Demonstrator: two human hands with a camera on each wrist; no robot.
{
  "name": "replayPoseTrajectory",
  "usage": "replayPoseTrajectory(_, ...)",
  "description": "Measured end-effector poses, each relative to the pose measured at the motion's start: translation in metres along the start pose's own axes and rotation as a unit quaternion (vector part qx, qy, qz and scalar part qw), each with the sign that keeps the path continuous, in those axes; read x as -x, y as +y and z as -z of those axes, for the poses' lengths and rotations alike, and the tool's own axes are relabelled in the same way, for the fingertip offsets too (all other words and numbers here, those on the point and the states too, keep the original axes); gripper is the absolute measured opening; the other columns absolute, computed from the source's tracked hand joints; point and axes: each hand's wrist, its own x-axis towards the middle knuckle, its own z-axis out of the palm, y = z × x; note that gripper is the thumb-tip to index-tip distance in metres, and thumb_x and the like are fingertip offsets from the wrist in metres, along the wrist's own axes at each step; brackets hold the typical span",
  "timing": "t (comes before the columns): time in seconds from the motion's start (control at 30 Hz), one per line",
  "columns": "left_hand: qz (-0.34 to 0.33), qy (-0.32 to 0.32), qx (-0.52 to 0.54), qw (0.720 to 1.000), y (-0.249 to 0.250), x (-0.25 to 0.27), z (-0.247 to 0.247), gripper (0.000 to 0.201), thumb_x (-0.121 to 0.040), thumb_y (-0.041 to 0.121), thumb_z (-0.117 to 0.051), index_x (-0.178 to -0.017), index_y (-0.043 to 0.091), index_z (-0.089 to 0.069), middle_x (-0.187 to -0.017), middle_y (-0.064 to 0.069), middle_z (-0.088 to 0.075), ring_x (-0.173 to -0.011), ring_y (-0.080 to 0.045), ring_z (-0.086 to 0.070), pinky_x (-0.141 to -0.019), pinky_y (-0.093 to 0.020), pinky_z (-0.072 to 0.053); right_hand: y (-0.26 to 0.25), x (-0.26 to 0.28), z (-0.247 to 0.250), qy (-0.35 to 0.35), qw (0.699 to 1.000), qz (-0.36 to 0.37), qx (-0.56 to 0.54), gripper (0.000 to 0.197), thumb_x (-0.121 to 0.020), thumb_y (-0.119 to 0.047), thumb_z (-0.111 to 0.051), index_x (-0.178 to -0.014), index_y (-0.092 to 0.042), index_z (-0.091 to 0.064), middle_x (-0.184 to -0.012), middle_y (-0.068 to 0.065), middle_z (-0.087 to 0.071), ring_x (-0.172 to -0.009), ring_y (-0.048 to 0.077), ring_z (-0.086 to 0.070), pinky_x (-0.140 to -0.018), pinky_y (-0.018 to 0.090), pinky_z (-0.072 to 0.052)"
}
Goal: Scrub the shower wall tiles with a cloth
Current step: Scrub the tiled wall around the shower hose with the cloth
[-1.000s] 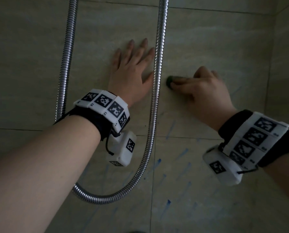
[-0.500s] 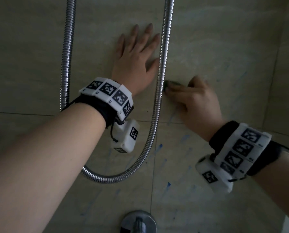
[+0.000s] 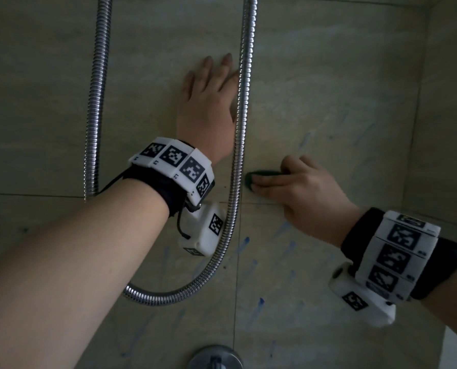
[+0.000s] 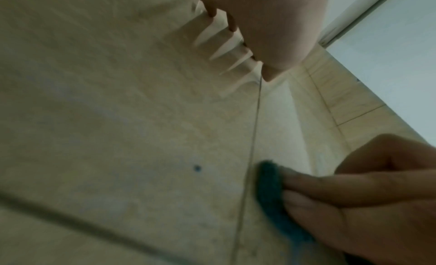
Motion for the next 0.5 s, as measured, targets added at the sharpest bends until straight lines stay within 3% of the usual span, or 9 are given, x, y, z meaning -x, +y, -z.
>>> replayPoseTrajectory(0.07,0.013,0.014,0.026,0.999,0.011,-0.005,0.002,0.054,-0.101,0.04,-0.038,-0.15,0.02,-0.029,-0.159,0.001,-0.021,-0.147,-0.021,-0.011,-0.119,-0.038,-0.004,0.011,-0.001,0.008,-0.007,0.999,-0.036,0.011,0.044,-0.08,-0.006,-0.038,-0.101,-0.017,-0.076,-0.106,-0.008,-0.072,-0.067,0.027,-0.053,-0.06,0.031,-0.043)
replayPoseTrajectory(0.17,-0.004,-0.024,0.031,0.999,0.029,-0.015,0.002,0.06,-0.1,0.047,-0.036,-0.153,0.023,-0.021,-0.161,0.002,-0.013,-0.148,-0.022,-0.004,-0.119,-0.041,0.002,0.041,-0.015,0.031,0.069,0.983,-0.169,0.032,0.035,-0.087,-0.015,-0.045,-0.108,-0.017,-0.074,-0.108,-0.001,-0.072,-0.077,0.035,-0.054,-0.069,0.036,-0.04)
replayPoseTrajectory(0.23,-0.018,-0.041,0.008,0.999,0.036,-0.019,-0.002,0.062,-0.1,0.048,-0.036,-0.154,0.023,-0.016,-0.162,0.003,-0.004,-0.148,-0.024,0.003,-0.119,-0.045,0.006,0.061,-0.02,0.046,0.07,0.955,-0.288,0.012,0.041,-0.088,-0.005,-0.047,-0.123,-0.016,-0.065,-0.112,0.003,-0.067,-0.094,0.039,-0.05,-0.08,0.039,-0.036)
replayPoseTrajectory(0.3,-0.024,-0.036,-0.006,0.999,0.039,-0.019,-0.007,0.062,-0.101,0.046,-0.035,-0.154,0.022,-0.014,-0.162,0.003,-0.001,-0.148,-0.025,0.004,-0.119,-0.047,0.006,0.075,-0.018,0.05,0.078,0.927,-0.365,-0.021,0.05,-0.087,0.004,-0.047,-0.13,-0.019,-0.058,-0.103,0.001,-0.06,-0.101,0.038,-0.045,-0.088,0.04,-0.036)
replayPoseTrajectory(0.33,-0.028,-0.031,-0.009,0.999,0.039,-0.02,-0.009,0.062,-0.101,0.046,-0.035,-0.154,0.022,-0.014,-0.162,0.003,-0.002,-0.149,-0.025,0.003,-0.118,-0.048,0.006,0.076,-0.016,0.048,0.092,0.925,-0.367,-0.03,0.052,-0.086,0.006,-0.048,-0.13,-0.018,-0.059,-0.1,0.005,-0.06,-0.099,0.038,-0.045,-0.085,0.04,-0.038)
replayPoseTrajectory(0.4,-0.03,-0.026,-0.004,0.999,0.038,-0.02,-0.012,0.062,-0.1,0.046,-0.036,-0.154,0.023,-0.016,-0.162,0.003,-0.005,-0.149,-0.023,0.001,-0.118,-0.046,0.007,0.067,-0.01,0.036,0.118,0.947,-0.297,-0.021,0.048,-0.081,0.005,-0.048,-0.122,-0.013,-0.066,-0.096,0.014,-0.068,-0.086,0.037,-0.048,-0.073,0.038,-0.04)
replayPoseTrajectory(0.5,-0.035,-0.023,-0.001,0.999,0.036,-0.02,-0.014,0.06,-0.099,0.047,-0.037,-0.153,0.025,-0.019,-0.162,0.003,-0.006,-0.149,-0.022,0.0,-0.117,-0.045,0.008,0.04,0.01,0.016,0.069,0.99,-0.121,-0.003,0.034,-0.081,-0.003,-0.053,-0.108,-0.011,-0.073,-0.099,0.003,-0.074,-0.069,0.03,-0.05,-0.062,0.036,-0.044)
